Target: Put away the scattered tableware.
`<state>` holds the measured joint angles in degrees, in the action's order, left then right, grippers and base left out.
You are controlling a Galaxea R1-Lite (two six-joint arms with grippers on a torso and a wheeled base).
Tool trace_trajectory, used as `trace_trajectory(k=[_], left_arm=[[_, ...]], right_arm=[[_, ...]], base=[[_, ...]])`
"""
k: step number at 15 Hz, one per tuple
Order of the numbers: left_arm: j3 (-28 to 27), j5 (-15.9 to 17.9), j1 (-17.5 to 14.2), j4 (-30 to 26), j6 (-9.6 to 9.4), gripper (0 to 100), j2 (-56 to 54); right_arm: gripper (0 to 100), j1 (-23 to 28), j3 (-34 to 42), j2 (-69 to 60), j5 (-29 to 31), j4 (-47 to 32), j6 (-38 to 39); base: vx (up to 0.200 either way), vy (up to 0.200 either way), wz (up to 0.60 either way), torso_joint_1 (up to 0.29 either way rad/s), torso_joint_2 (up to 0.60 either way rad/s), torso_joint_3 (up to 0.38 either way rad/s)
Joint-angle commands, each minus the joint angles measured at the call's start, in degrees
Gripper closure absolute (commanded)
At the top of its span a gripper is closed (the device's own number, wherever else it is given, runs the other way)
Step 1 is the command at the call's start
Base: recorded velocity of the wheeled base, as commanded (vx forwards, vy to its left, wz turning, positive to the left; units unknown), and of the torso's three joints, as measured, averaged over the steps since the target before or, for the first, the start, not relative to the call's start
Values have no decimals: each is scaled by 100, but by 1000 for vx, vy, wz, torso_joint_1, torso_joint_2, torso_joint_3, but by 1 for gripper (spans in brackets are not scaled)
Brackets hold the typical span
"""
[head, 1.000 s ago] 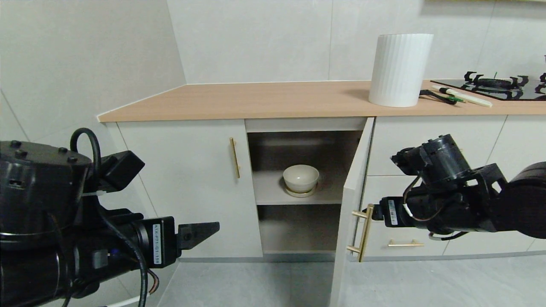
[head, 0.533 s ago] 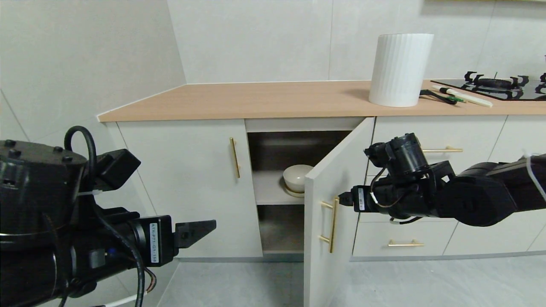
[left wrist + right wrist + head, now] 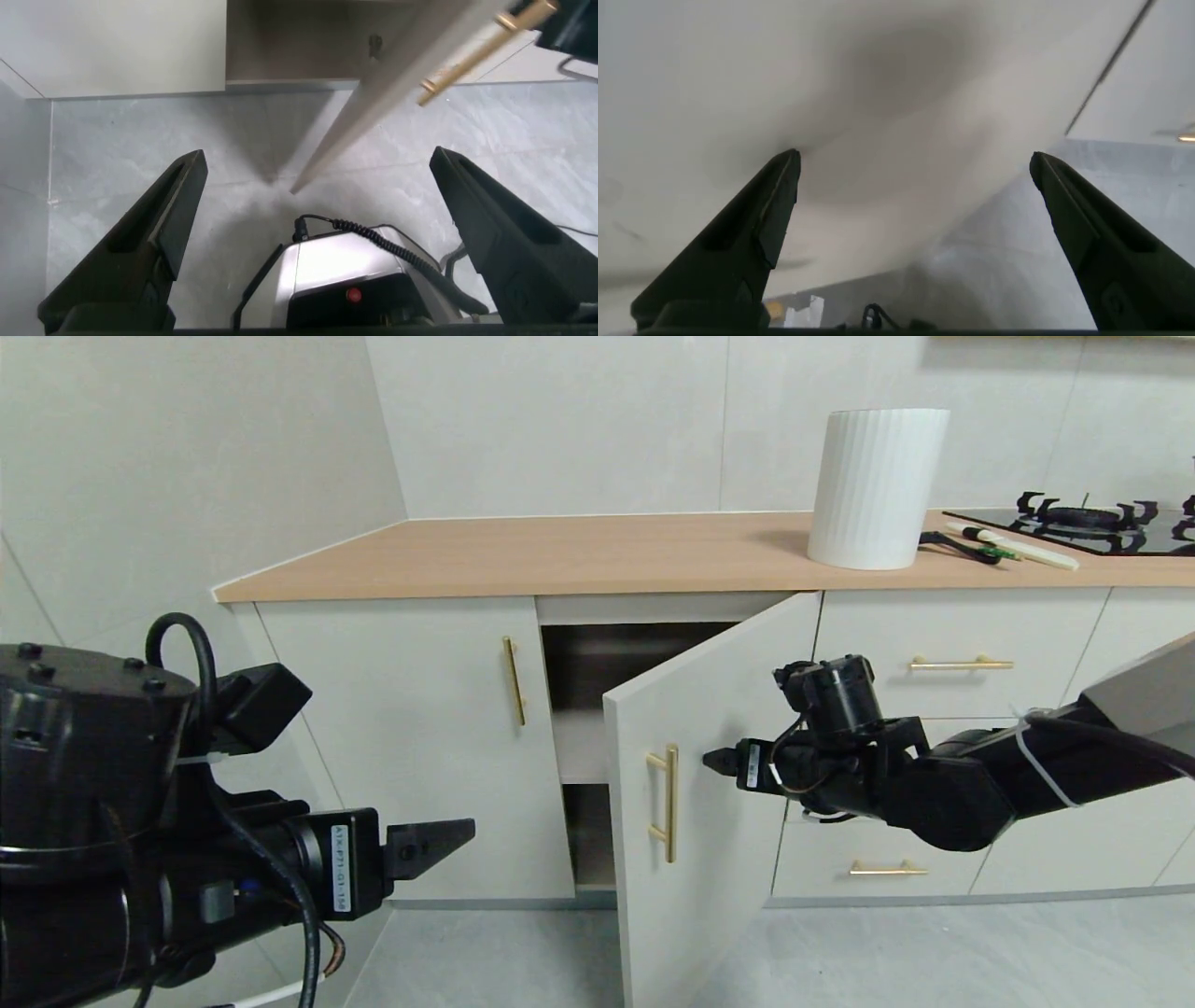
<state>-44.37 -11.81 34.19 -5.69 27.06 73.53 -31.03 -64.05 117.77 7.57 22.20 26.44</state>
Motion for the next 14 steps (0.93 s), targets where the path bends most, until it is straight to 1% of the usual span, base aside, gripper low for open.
trace_trajectory(k=[1,3,9,12,14], left_arm=[[-1,4,-1,-2,-8,0,12],[8,4,-1,-2,-8,0,21],[-10,4,-18,-2,1,0,21],[-10,-5,-18,-2,1,0,38],[-10,-40,-18,7,1,0,47]], right_arm=[[0,0,-2,149,8,48,28],[0,0,-11,193,8,65,54],[0,0,-20,290,16,470,221],[0,-9,-29,290,16,557,327],[0,-26,-257,352,16,557,669]], base=[[0,0,0,0,0,0],[0,0,0,0,0,0],[200,0,0,-1,3,0],[0,0,0,0,0,0],[0,0,0,0,0,0]])
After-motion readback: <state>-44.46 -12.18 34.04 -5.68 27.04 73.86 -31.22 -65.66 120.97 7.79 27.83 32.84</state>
